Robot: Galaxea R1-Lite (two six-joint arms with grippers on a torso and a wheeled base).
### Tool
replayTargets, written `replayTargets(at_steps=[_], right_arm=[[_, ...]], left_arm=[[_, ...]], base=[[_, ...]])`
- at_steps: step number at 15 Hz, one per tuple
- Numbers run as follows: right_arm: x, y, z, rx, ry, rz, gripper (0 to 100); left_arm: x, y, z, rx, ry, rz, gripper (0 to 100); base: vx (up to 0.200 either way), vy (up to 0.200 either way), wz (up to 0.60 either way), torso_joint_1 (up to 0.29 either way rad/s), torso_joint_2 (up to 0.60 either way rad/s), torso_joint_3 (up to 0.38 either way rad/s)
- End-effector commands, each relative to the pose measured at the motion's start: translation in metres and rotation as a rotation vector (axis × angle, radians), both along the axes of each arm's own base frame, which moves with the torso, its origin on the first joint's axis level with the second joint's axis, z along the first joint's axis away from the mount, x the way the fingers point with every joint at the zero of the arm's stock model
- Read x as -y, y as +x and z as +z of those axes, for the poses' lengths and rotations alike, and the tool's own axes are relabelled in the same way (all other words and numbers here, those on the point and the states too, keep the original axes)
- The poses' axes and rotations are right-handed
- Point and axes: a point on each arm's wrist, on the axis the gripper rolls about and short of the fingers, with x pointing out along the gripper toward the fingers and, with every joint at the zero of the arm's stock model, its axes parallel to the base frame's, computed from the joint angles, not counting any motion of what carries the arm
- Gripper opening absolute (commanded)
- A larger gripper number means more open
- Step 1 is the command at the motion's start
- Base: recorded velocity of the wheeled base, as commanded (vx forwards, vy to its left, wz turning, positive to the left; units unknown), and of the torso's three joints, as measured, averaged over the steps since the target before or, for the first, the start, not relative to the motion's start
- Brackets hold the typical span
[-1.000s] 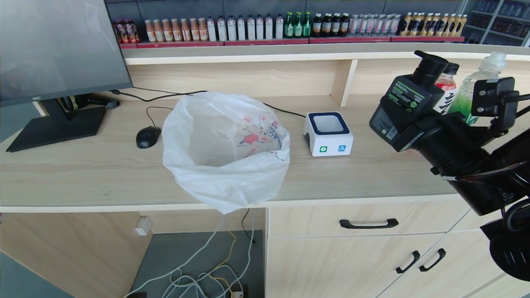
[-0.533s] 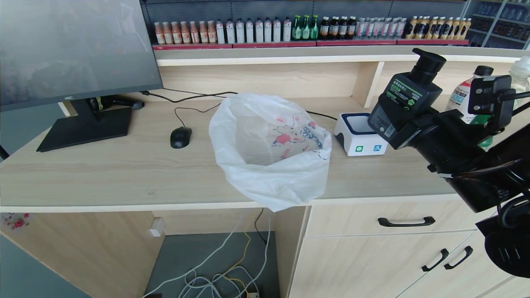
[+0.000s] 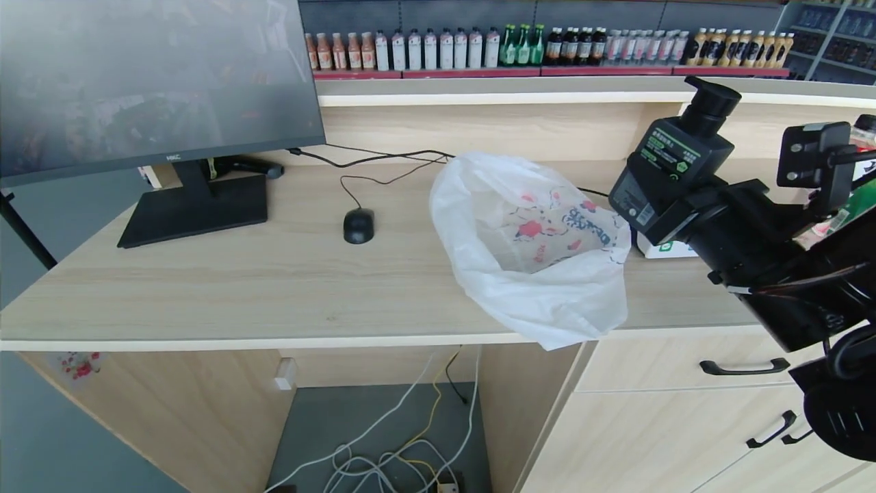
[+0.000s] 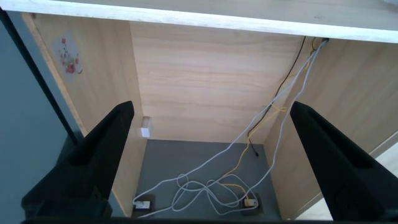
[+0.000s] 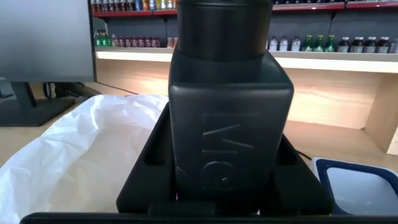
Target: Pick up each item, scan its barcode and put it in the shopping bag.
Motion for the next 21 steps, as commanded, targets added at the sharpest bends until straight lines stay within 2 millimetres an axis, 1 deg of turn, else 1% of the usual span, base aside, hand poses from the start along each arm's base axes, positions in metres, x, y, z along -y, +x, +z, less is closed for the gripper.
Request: replayTargets(at_steps=[1,3,5,7,8,9,11,12,14,18,20,21], right_arm=[[-0.002,-0.006,0.001,0.001,0.005,0.012,0],[-0.007,-0.006,0.005,0.021,0.005,0.027,0],[-0.031,-0.004,0.013,0.055,0.020,0.069,0],[-0.059,0.001,0.019,0.018,0.043,0.076,0],[-0.066,0.004,0.019,-0.001,0.051,0.062,0],[-0.073,0.011,0.016,-0.038,0.057,0.026,0],[-0.080,0.023,0.011,-0.057,0.061,-0.001,0],[-0.089,0.031,0.009,-0.064,0.067,-0.011,0],[-0.101,0.046,0.007,-0.091,0.096,-0.075,0],[-0.128,0.078,0.008,-0.110,0.090,-0.077,0],[-0.134,0.089,0.002,-0.118,0.088,-0.076,0],[-0.137,0.094,-0.006,-0.132,0.079,-0.078,0]], left_arm=[[0.000,0.000,0.000,0.001,0.000,-0.001,100],[0.000,0.000,0.000,0.001,0.000,0.001,100],[0.000,0.000,0.000,0.001,0.000,-0.001,100],[0.000,0.000,0.000,0.001,0.000,-0.001,100],[0.000,0.000,0.000,0.001,-0.002,0.001,100],[0.000,0.000,0.000,0.001,0.000,0.001,100],[0.000,0.000,0.000,0.001,0.000,0.001,100],[0.000,0.000,0.000,0.001,0.001,0.001,100],[0.000,0.000,0.000,0.001,0.000,-0.001,100],[0.000,0.000,0.000,0.001,0.000,0.001,100],[0.000,0.000,0.000,0.001,0.000,0.001,100],[0.000,0.000,0.000,0.001,0.000,-0.001,100]], base=[[0.000,0.000,0.00,0.000,0.00,0.000],[0.000,0.000,0.00,0.000,0.00,0.000],[0.000,0.000,0.00,0.000,0.00,0.000],[0.000,0.000,0.00,0.000,0.00,0.000],[0.000,0.000,0.00,0.000,0.00,0.000],[0.000,0.000,0.00,0.000,0.00,0.000],[0.000,0.000,0.00,0.000,0.00,0.000],[0.000,0.000,0.00,0.000,0.00,0.000],[0.000,0.000,0.00,0.000,0.00,0.000],[0.000,0.000,0.00,0.000,0.00,0.000],[0.000,0.000,0.00,0.000,0.00,0.000],[0.000,0.000,0.00,0.000,0.00,0.000]])
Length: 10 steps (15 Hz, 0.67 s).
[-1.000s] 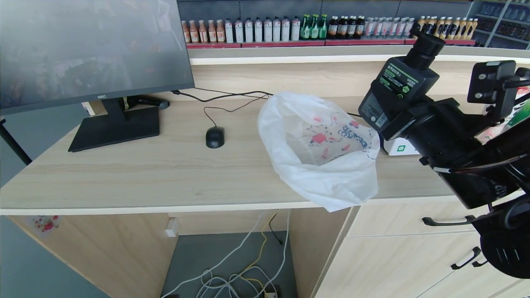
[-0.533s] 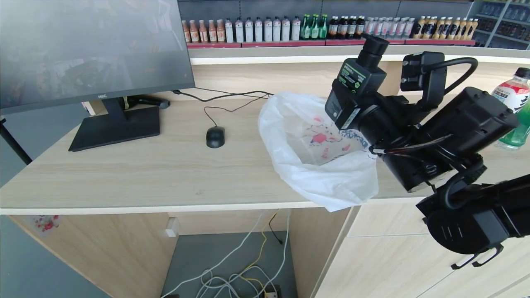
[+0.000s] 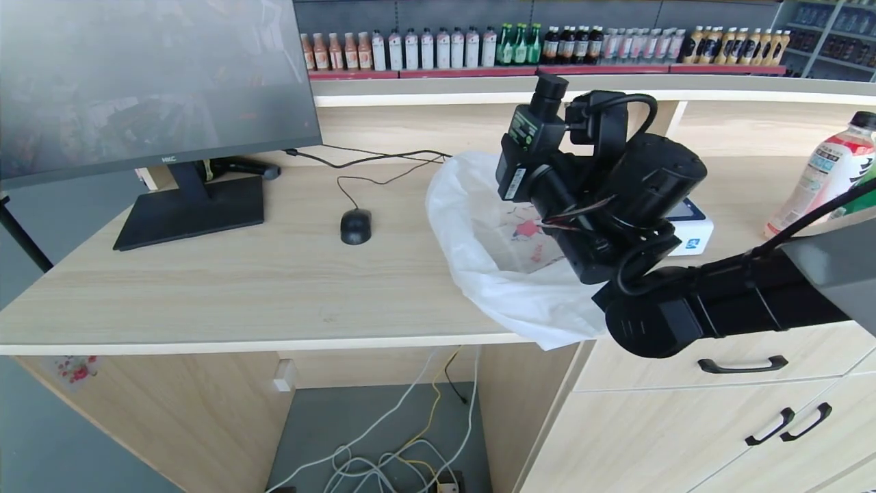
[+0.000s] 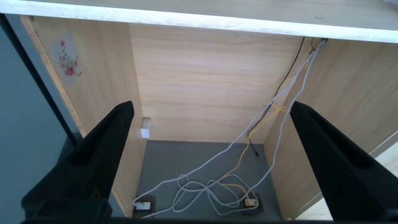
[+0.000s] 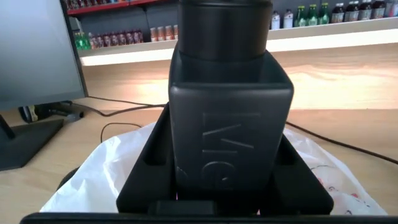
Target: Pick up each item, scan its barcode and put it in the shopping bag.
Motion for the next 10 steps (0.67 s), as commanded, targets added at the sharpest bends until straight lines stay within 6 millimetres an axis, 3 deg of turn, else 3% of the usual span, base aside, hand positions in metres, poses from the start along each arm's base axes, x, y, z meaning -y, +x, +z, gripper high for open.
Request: replayTargets(at_steps=[1,10], right_arm=[[-0.009,0.016,-0.025,-0.043,-0.029,-0.003,0],[-0.015,0.024,-0.048,-0.093,-0.032,0.015,0]], left_arm=[[0.000,0.000,0.000,0.000,-0.002,-0.002,100],[0.000,0.000,0.000,0.000,-0.001,-0.002,100]], base=[[0.000,0.000,0.00,0.000,0.00,0.000],[0.000,0.000,0.00,0.000,0.00,0.000]])
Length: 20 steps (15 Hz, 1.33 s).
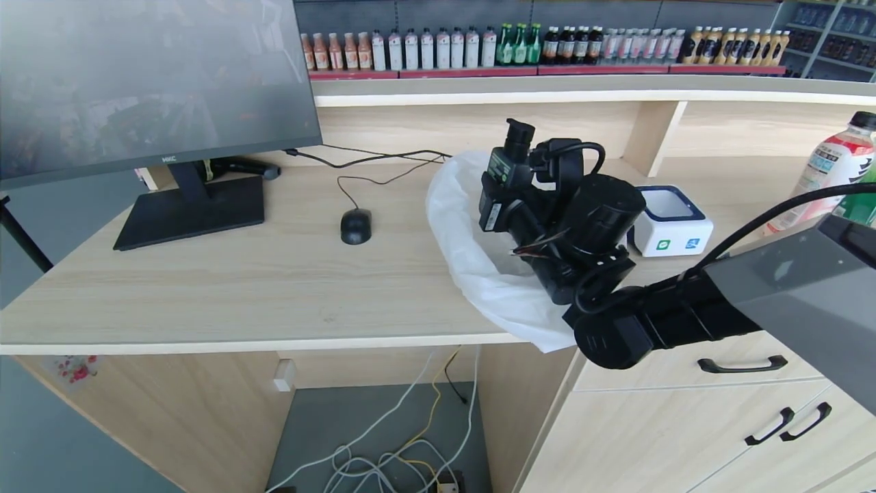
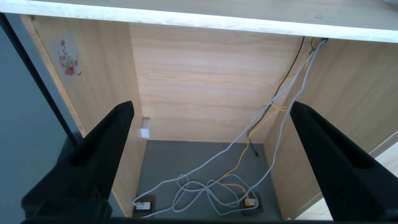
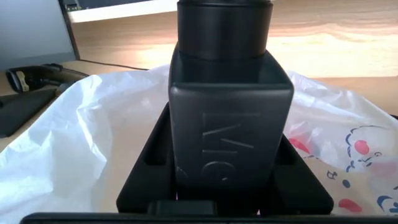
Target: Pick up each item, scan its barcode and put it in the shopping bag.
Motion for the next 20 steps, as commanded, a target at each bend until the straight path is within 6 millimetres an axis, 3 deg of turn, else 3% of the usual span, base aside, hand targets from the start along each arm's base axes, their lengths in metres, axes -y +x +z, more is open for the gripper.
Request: replayTargets(at_steps=[1,8,20], right_arm=[[-0.004,0.005,-0.014,-0.027,-0.012,0.002,0],[-0.008,0.012,-0.035,-0.066,-0.023,0.006,0],[-0.008,0.011,-0.047,-0.093,-0.040,0.009,0]], left_arm=[[0.000,0.000,0.000,0.000,0.001,0.001,100],[0.000,0.000,0.000,0.000,0.001,0.000,100],[0.000,0.000,0.000,0.000,-0.001,0.000,100]], base=[[0.000,0.000,0.00,0.000,0.00,0.000],[0.000,0.000,0.00,0.000,0.00,0.000],[0.000,0.000,0.00,0.000,0.00,0.000]])
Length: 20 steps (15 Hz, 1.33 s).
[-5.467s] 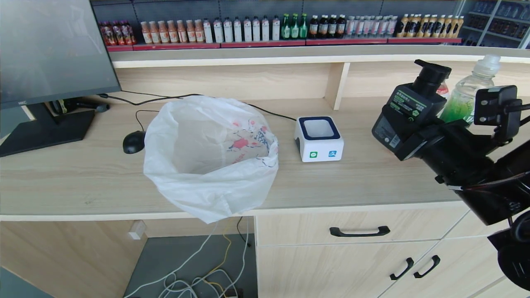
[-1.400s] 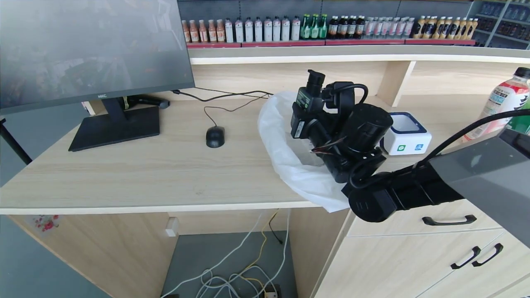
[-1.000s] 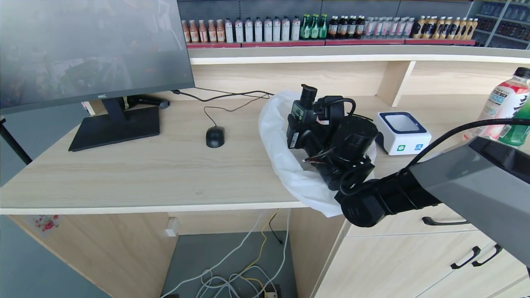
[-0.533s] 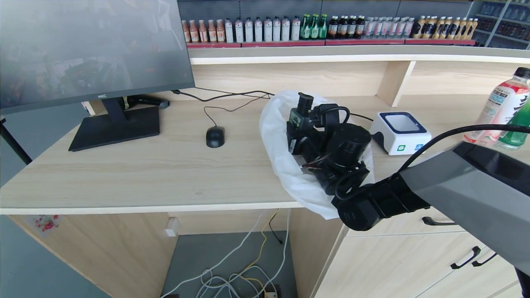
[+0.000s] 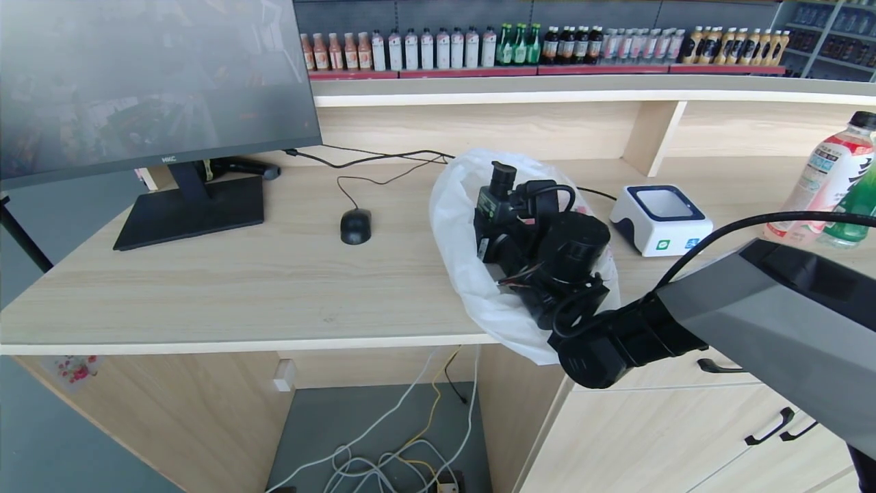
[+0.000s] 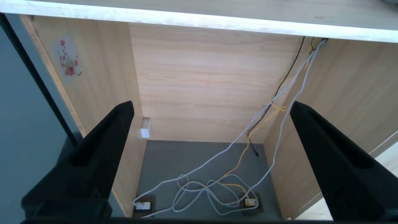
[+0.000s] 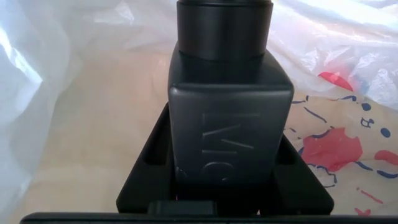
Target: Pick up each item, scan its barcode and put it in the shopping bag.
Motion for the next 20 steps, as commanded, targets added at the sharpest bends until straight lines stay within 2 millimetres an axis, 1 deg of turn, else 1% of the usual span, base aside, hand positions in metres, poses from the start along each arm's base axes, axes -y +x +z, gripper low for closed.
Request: replayTargets(at_steps=[1,6,7,12,16,20], right_arm=[[0.000,0.000,-0.001,-0.005,-0.003,0.000,0],[0.000,0.000,-0.001,-0.004,-0.002,-0.001,0],[0.000,0.000,-0.001,-0.004,-0.002,0.000,100],[0.000,-0.001,0.001,0.014,0.008,-0.001,100],[0.001,-0.002,0.007,0.031,0.018,-0.002,100],[0.002,-0.008,0.024,0.061,0.032,0.001,100]], left_arm=[[0.000,0.000,0.000,0.000,-0.001,-0.001,100],[0.000,0.000,0.000,0.000,-0.001,-0.001,100],[0.000,0.000,0.000,0.000,-0.001,-0.001,100],[0.000,0.000,0.000,0.000,-0.001,0.001,100],[0.000,0.000,0.000,0.000,-0.001,-0.001,100],[0.000,0.000,0.000,0.000,-0.001,0.001,100]], base=[[0.000,0.000,0.00,0.000,0.00,0.000],[0.000,0.000,0.00,0.000,0.00,0.000],[0.000,0.000,0.00,0.000,0.00,0.000],[0.000,0.000,0.00,0.000,0.00,0.000],[0.000,0.000,0.00,0.000,0.00,0.000],[0.000,0.000,0.00,0.000,0.00,0.000]])
